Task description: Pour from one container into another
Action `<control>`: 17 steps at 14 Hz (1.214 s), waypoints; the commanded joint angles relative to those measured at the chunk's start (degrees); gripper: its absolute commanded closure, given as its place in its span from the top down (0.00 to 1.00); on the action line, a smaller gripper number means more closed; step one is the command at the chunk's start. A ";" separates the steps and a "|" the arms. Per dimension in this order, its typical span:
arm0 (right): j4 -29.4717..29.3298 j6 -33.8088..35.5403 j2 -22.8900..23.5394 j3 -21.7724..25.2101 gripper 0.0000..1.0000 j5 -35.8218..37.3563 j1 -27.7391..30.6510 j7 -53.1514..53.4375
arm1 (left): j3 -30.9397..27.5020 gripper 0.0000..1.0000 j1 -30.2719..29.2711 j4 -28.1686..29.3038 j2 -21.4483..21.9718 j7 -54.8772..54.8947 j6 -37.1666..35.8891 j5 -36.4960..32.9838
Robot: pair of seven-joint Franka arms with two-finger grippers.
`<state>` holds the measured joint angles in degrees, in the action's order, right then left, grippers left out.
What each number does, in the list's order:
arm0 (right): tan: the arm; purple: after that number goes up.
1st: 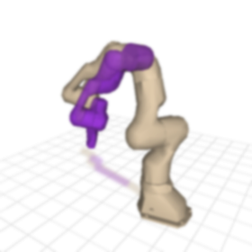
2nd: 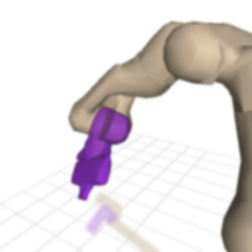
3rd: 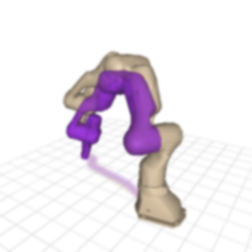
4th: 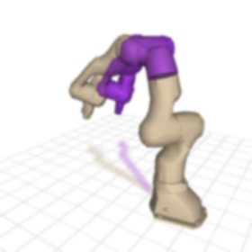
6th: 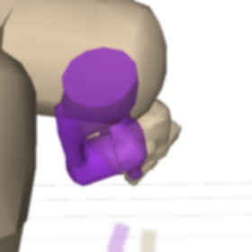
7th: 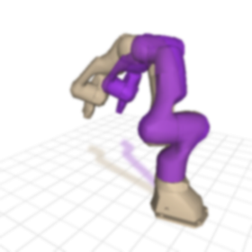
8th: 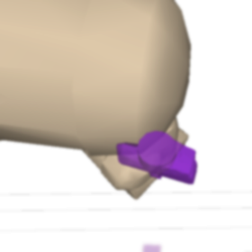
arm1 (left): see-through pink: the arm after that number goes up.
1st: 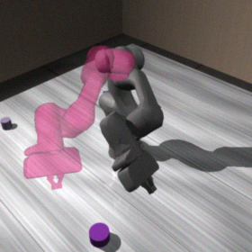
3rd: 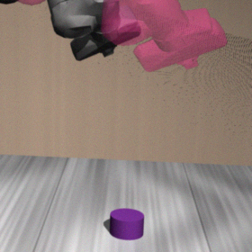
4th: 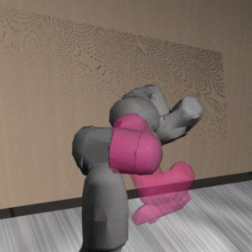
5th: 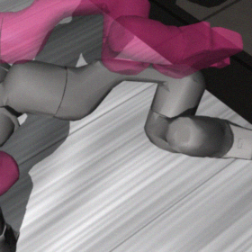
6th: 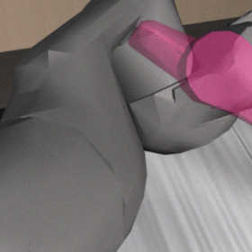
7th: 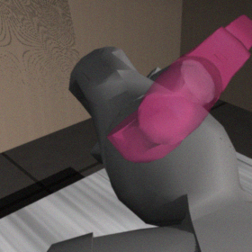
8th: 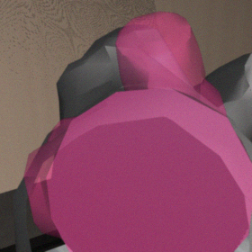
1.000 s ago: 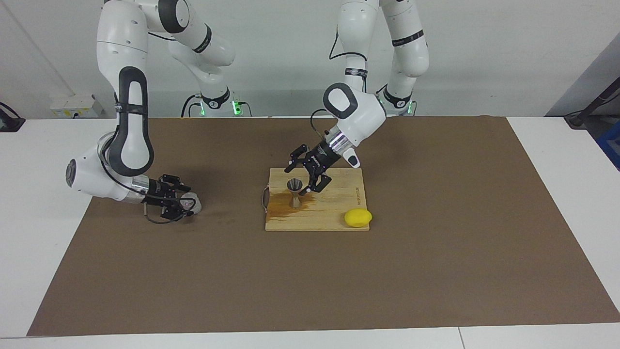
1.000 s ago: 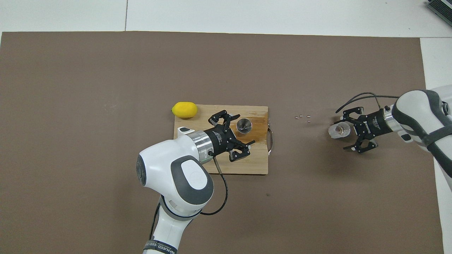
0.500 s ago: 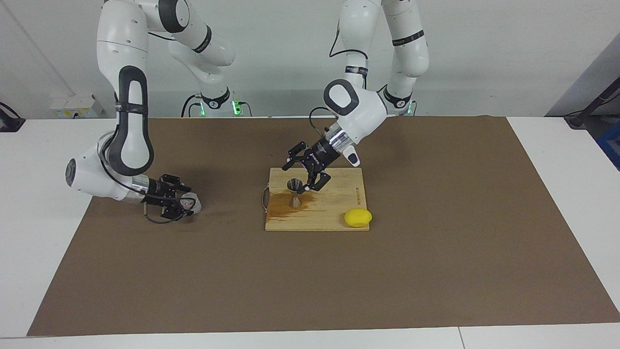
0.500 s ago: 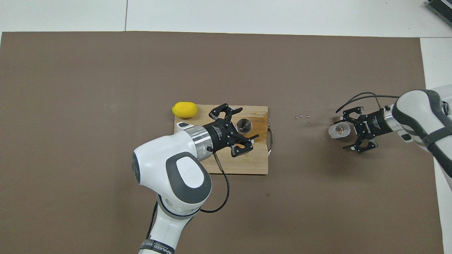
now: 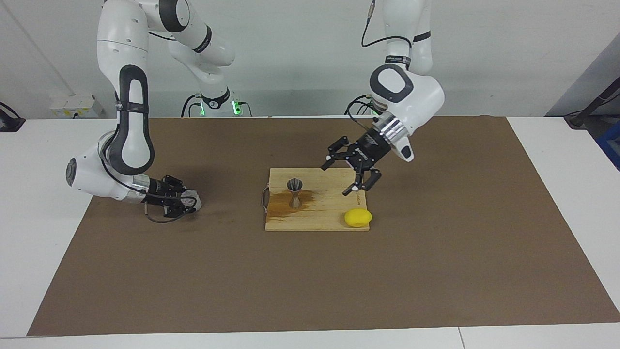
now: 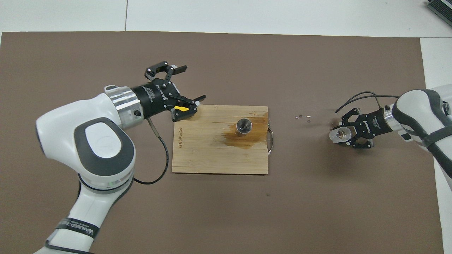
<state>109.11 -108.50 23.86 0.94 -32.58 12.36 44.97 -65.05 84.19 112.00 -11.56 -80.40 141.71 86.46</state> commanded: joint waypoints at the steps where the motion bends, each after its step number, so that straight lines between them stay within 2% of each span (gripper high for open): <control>1: 1.02 -1.27 -1.44 -0.41 0.00 -1.61 0.29 -1.38 | 1.59 1.00 -8.39 -2.74 -0.05 0.24 0.15 -6.80; 4: 1.10 -1.27 -3.28 -0.41 0.00 -1.61 -0.40 0.02 | 1.42 1.00 -14.64 -4.94 -0.13 0.51 0.50 -19.80; 7: 1.63 -1.27 -7.50 -0.41 0.00 -1.53 -3.56 5.81 | 1.50 1.00 -19.49 -6.27 -0.22 0.69 4.00 -37.19; 10: 1.72 -2.41 -10.49 -0.41 0.00 -1.53 -7.17 12.23 | 1.42 1.00 -23.09 -7.06 -0.13 1.21 4.10 -46.44; 12: 1.63 -3.38 -12.51 -0.23 0.00 -1.44 -10.15 17.76 | 1.33 1.00 -25.81 -8.19 -0.22 4.26 4.10 -48.67; 13: 1.63 -4.77 -13.22 -0.23 0.00 -1.09 -11.47 20.48 | 1.33 1.00 -27.22 -9.42 -0.22 9.77 3.23 -48.41; 17: 0.32 -9.08 -13.75 0.03 0.00 -0.03 -17.62 30.50 | 0.37 1.00 -30.84 -10.92 -0.13 21.58 -2.74 -48.84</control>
<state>109.05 -115.33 11.06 0.61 -32.62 -2.97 71.28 -64.71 54.71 102.74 -11.38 -62.53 142.64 38.98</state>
